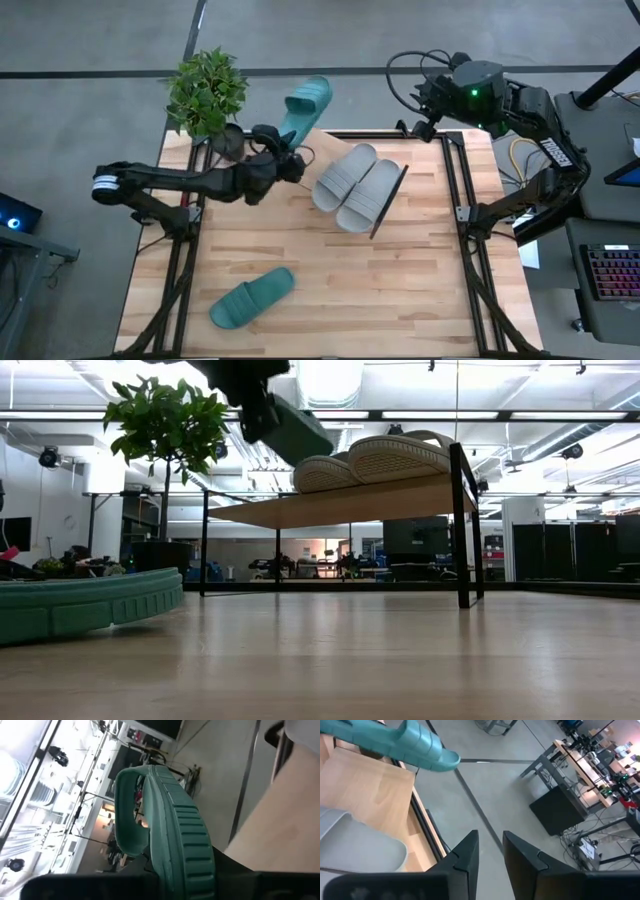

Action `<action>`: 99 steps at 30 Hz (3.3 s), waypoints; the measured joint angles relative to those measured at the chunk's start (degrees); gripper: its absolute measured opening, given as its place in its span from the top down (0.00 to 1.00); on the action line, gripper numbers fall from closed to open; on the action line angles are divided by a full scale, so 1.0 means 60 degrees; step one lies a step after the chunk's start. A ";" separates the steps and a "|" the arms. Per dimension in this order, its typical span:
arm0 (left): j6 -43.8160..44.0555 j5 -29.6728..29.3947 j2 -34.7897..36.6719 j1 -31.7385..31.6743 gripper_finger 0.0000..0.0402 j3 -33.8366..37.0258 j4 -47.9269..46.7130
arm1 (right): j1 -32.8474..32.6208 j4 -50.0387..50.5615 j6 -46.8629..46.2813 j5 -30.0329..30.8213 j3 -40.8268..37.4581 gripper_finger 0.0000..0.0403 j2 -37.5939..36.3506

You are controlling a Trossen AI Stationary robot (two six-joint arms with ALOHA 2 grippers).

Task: Pick and place slides into the shelf
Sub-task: Put the top green slide on the shelf

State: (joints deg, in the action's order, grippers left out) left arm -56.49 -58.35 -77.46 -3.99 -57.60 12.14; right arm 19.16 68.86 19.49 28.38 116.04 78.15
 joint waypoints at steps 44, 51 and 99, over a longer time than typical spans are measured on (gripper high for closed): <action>0.0011 0.1016 -0.2657 0.0229 0.91 0.0001 -0.0296 | 0.0000 -0.0387 0.0539 0.0029 -0.0812 0.81 -0.0036; 0.0014 0.1282 -0.2657 0.0229 0.91 0.0004 -0.0338 | 0.0000 -0.0386 0.0575 0.0029 -0.0812 0.83 -0.0036; 0.0091 0.1429 -0.2657 0.0229 0.77 0.0004 -0.0358 | 0.0002 -0.0382 0.0583 0.0029 -0.0812 0.84 -0.0033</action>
State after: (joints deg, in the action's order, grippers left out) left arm -55.94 -49.78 -93.41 -2.61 -57.58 9.99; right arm 19.17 66.57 22.98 28.56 111.18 77.95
